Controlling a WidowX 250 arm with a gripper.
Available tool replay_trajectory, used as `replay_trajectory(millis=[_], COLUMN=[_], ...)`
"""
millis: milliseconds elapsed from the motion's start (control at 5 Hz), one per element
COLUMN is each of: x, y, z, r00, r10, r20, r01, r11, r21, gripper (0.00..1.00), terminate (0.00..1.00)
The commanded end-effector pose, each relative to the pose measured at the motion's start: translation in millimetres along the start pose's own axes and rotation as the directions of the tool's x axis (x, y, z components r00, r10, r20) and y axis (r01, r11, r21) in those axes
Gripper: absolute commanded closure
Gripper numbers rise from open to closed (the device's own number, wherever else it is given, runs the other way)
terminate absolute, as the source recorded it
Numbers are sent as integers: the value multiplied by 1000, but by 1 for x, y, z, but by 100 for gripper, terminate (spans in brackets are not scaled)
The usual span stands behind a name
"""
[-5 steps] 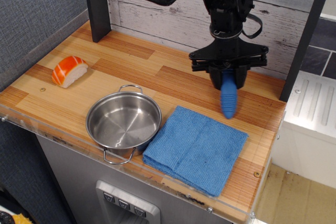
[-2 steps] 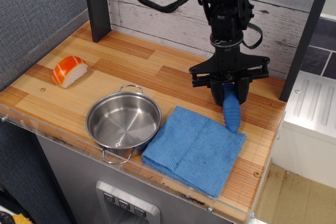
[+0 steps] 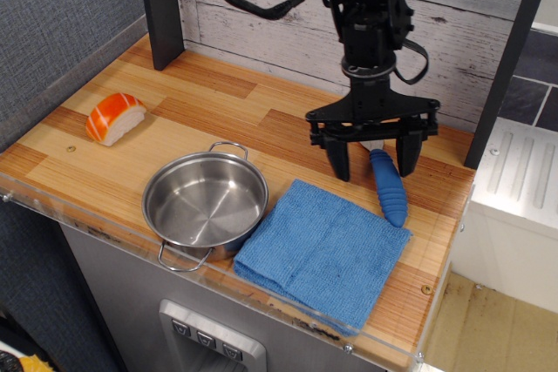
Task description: Move the spatula and place it at the edge of the table.
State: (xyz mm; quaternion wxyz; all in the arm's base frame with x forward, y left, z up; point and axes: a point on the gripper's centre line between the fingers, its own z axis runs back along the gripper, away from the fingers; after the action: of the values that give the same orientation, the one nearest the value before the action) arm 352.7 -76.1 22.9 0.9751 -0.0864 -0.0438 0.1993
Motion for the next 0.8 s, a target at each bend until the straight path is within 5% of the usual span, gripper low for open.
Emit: replay_trajectory(millis=[0,200,600], x=[-20,-14,4], y=[9,28,59], z=[97,131,139], r00=[943,954,930], r10=[2,-179,-363], r20=[333,240,62], r01=[5,186,367], r11=[1000,983,926], r21=[-18,-8,-87], gripper=[0,0,0], terminate=[0,0,0])
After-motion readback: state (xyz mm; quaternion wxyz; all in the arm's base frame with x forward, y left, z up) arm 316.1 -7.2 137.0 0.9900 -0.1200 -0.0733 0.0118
